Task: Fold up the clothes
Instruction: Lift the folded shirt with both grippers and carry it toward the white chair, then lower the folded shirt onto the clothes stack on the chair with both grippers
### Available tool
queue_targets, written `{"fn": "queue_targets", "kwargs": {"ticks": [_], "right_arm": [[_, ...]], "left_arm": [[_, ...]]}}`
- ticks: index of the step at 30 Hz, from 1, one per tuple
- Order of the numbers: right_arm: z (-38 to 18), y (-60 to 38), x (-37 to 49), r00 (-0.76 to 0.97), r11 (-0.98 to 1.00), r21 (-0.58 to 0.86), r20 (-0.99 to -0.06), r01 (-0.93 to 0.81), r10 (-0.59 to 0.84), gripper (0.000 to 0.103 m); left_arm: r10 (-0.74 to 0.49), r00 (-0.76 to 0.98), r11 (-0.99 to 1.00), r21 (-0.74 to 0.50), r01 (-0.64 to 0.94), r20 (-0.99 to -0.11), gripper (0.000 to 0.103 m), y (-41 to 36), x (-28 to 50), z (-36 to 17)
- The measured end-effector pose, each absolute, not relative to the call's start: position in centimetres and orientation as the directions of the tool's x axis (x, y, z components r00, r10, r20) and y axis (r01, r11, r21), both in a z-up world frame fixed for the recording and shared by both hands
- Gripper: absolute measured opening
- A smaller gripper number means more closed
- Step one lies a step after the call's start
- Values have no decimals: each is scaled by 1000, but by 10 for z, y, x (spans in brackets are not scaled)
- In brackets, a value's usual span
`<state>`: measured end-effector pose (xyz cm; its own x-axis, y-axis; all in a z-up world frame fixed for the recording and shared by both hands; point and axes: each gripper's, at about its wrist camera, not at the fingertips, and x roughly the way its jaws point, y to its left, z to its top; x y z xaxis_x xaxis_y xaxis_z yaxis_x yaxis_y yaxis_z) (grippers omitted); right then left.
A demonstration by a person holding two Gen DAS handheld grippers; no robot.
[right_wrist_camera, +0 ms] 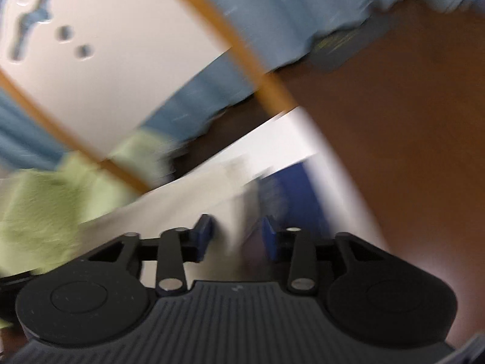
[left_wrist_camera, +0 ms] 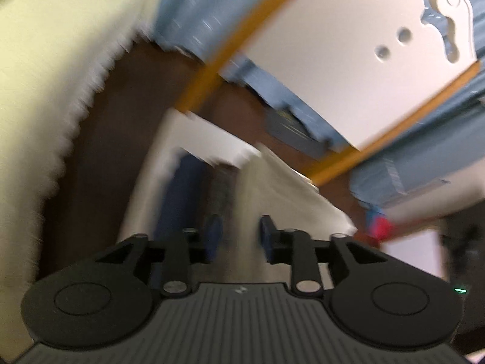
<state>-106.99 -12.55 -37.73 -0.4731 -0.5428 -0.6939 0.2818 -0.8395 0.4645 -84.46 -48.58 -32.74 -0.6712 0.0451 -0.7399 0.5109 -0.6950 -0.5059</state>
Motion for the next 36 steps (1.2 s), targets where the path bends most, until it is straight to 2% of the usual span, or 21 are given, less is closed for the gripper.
{"fn": "queue_targets", "kwargs": {"ticks": [2,5,6,7,9,11,12,14,17,20,25,29,33,36], "right_arm": [[-365,-126,-1062,-515,-832,452,-654,321,-554,38],[-351,-143,-1047,-489,-761,476,-583,441,-649,37],[-348,-155,-1042,-458,-724,479,-564,497,-688,35],[-350,-167,-1042,-430,-700,479,-560,530,-708,28],[-356,-187,-1048,-386,-679,475,-575,560,-721,14],[-369,-203,-1063,-351,-681,463,-613,567,-708,12],[-376,-212,-1072,-333,-684,455,-634,570,-699,11],[-384,-218,-1086,-335,-700,432,-656,569,-677,10],[-389,-216,-1107,-377,-756,383,-692,532,-616,11],[-381,-197,-1109,-428,-786,371,-683,495,-592,14],[-354,-161,-1051,-439,-743,407,-618,532,-652,19],[-352,-150,-988,-435,-698,394,-571,598,-696,20],[-393,-148,-965,-444,-751,321,-648,577,-618,22],[-409,-142,-974,-500,-788,267,-650,555,-572,26]], "left_arm": [[25,-680,-744,-468,477,-733,36,-481,-848,-313],[82,-702,-839,-429,335,-707,37,-462,-877,-299],[106,-693,-859,-416,298,-713,37,-456,-893,-304],[130,-679,-877,-403,262,-723,37,-452,-910,-311],[143,-646,-888,-385,250,-750,35,-451,-929,-325],[127,-606,-898,-350,266,-786,33,-455,-946,-342],[108,-595,-902,-331,278,-796,23,-458,-950,-348],[76,-587,-895,-314,316,-806,22,-467,-951,-352],[13,-594,-868,-303,392,-804,21,-482,-935,-344],[-28,-610,-857,-296,423,-792,20,-485,-908,-328],[26,-688,-923,-282,262,-725,21,-436,-846,-290],[43,-630,-932,-259,255,-775,22,-412,-830,-325],[34,-654,-912,-291,289,-756,22,-410,-821,-338],[41,-672,-907,-309,286,-739,22,-409,-810,-329]]}}
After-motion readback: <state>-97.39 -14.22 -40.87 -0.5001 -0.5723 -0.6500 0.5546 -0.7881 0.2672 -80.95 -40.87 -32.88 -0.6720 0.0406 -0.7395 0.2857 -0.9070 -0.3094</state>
